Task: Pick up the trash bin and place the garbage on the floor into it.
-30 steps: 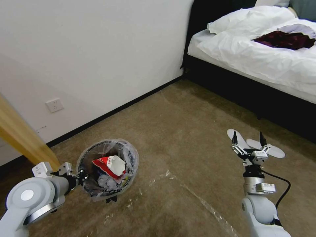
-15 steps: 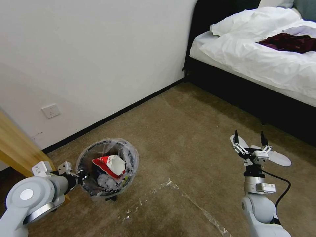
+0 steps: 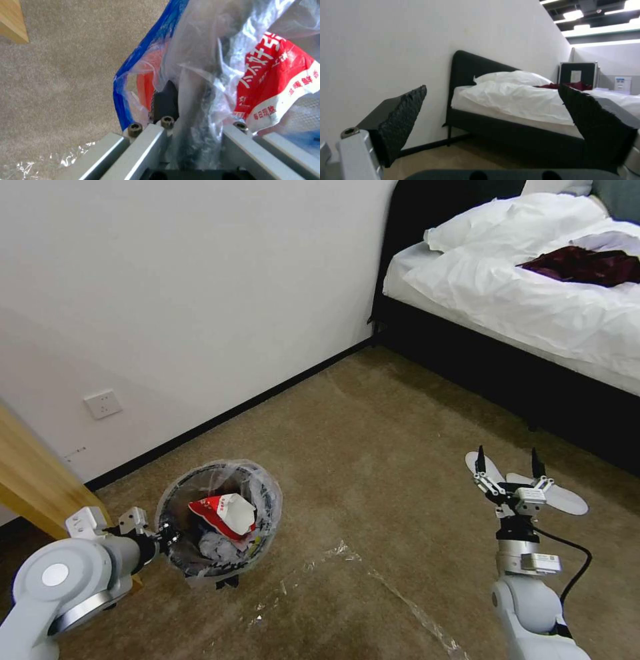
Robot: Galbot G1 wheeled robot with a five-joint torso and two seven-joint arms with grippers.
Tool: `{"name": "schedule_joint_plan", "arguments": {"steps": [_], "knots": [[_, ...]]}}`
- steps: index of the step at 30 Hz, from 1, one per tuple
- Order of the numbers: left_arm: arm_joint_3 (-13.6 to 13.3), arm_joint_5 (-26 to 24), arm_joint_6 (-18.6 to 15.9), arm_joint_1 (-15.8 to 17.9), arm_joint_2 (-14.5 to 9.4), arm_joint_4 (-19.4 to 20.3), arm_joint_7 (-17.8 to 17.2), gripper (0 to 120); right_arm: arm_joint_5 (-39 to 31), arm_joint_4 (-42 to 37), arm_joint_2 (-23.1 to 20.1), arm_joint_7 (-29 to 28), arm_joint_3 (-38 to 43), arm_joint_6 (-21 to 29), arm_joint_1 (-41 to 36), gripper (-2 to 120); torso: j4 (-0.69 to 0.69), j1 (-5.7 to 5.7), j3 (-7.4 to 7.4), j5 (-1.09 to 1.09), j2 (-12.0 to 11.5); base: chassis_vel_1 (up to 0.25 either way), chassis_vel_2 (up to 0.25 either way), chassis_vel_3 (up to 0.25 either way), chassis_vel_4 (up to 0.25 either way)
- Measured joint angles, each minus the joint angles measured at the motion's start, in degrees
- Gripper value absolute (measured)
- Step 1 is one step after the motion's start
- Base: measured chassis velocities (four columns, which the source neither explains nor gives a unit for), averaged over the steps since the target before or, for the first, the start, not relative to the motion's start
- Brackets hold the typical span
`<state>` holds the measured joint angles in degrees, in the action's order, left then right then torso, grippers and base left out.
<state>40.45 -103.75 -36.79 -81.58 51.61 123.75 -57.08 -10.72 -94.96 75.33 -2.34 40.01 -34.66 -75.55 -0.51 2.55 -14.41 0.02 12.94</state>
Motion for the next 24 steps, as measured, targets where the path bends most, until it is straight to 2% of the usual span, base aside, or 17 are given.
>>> {"name": "schedule_joint_plan", "arguments": {"steps": [12,24], "knots": [[-0.1,0.1,0.0,0.1,0.6,0.0,-0.1,0,-1.3,0.8,-0.2,0.8,1.9,-0.4,-0.8,100,0.00,0.00,0.00,0.00,0.0,0.000,0.000,0.000,0.000],[-0.8,0.0,0.1,1.1,0.3,-2.3,0.1,0,-1.1,3.4,0.4,1.5,1.3,-0.5,0.9,100,0.00,0.01,-0.01,-0.01,0.0,0.000,0.000,0.000,0.000]]}}
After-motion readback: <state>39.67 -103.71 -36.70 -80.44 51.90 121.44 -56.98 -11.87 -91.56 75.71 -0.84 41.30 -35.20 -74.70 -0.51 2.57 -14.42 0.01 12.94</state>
